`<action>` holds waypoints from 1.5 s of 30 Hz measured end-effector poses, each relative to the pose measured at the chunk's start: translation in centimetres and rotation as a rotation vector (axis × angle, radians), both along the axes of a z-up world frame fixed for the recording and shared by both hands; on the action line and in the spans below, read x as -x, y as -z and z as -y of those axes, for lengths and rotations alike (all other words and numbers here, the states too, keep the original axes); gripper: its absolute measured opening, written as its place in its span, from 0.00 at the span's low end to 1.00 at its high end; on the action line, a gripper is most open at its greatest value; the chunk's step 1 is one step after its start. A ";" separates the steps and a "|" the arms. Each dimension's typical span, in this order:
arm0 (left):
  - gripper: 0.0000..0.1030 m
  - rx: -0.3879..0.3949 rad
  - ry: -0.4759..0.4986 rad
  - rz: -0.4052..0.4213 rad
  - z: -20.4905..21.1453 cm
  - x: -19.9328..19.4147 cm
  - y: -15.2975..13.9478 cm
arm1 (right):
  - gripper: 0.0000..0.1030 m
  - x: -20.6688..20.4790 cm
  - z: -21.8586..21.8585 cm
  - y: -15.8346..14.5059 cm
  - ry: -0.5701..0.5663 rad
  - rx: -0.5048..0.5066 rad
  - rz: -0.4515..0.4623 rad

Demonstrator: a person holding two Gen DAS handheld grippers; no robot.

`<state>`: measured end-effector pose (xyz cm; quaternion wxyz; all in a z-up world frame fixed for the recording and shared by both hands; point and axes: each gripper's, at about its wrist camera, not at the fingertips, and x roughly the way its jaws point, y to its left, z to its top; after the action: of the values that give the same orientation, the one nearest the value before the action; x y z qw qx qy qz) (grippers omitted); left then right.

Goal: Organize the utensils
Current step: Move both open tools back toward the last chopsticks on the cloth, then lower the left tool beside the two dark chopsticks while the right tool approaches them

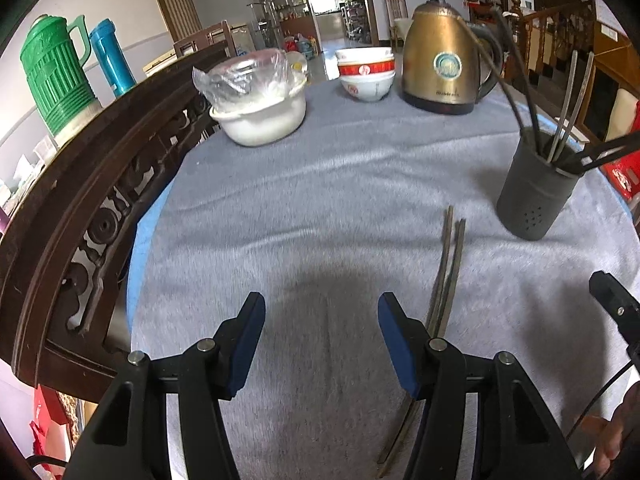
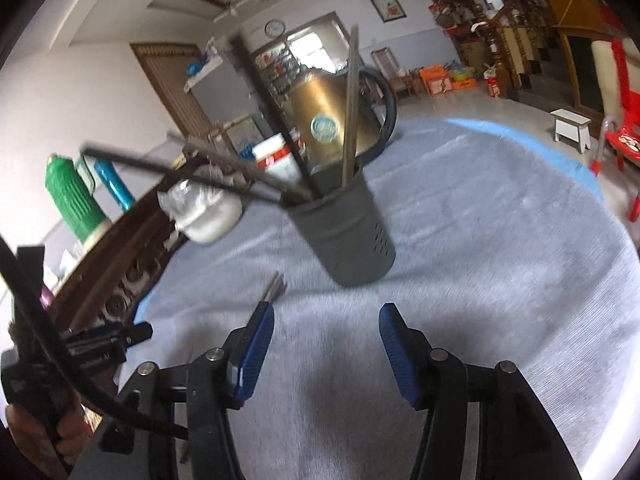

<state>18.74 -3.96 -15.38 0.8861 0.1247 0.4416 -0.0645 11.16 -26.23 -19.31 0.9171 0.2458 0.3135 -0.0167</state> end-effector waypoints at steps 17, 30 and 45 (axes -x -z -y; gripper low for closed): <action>0.58 0.020 0.014 -0.103 -0.9 0.2 4.8 | 0.57 -0.9 -0.5 3.4 -0.019 -0.031 -0.090; 0.58 0.088 0.088 -0.172 0.5 0.7 6.9 | 0.57 -0.5 1.2 4.4 0.001 -0.133 -0.039; 0.58 0.148 0.207 -0.212 3.2 2.0 6.4 | 0.57 -0.7 2.5 5.2 0.025 -0.212 -0.038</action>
<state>16.71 -7.12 -21.75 0.8300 0.0963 0.5114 -0.2008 11.84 -28.76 -24.50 0.8795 0.3448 0.3279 0.0004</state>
